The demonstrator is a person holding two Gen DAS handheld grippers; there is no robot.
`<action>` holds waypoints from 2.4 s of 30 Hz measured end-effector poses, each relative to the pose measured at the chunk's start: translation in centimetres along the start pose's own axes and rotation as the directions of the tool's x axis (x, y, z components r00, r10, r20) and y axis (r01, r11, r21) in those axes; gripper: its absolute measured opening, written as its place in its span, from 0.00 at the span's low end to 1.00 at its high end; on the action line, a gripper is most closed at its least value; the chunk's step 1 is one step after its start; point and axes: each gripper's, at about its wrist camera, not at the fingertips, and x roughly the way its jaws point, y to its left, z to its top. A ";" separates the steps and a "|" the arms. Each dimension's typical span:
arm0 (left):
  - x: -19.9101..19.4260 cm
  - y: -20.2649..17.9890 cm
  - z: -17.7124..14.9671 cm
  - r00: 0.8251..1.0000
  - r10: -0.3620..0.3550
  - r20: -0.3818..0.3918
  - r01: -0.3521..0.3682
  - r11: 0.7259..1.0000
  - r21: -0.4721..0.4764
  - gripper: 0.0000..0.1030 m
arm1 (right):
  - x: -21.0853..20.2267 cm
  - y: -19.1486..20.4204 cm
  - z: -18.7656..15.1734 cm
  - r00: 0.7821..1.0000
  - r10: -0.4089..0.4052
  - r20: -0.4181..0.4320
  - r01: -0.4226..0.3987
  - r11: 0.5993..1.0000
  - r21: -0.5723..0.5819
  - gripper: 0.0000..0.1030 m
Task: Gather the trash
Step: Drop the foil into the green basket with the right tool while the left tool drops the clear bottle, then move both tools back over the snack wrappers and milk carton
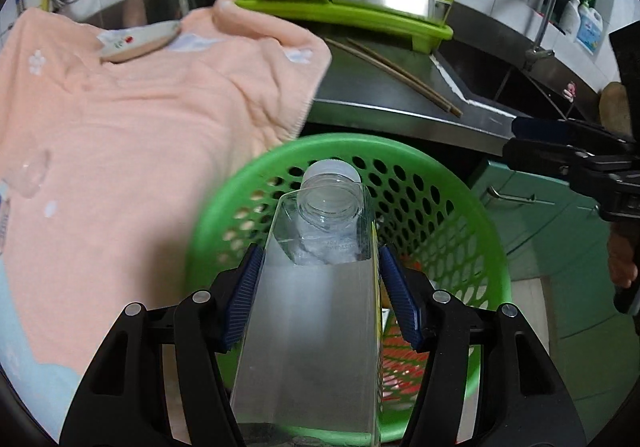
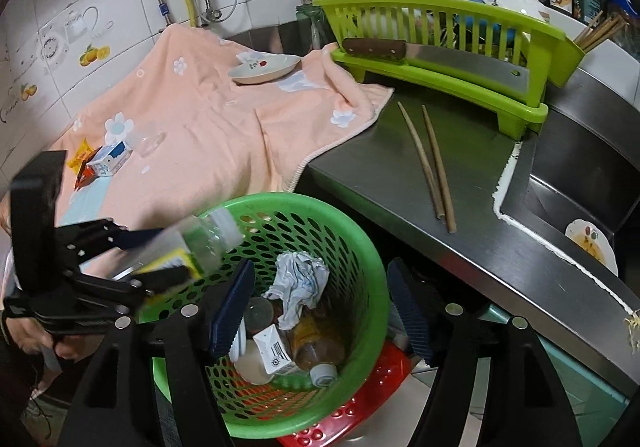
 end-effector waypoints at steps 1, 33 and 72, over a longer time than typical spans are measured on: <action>0.4 -0.3 0.0 1.000 0.001 -0.002 -0.001 1.000 -0.003 0.58 | 0.0 -0.2 -0.1 1.000 0.000 -0.001 0.000 1.000 0.002 0.65; -8.3 10.0 -4.3 0.983 0.177 0.044 -0.162 0.958 -0.235 0.67 | 3.2 9.7 5.6 0.985 0.168 -0.025 -0.170 0.975 -0.144 0.72; -12.4 39.1 -7.9 0.803 0.587 -0.103 -0.585 0.742 -0.327 0.61 | 16.2 33.8 13.2 0.926 0.308 -0.221 -0.378 0.789 -0.484 0.78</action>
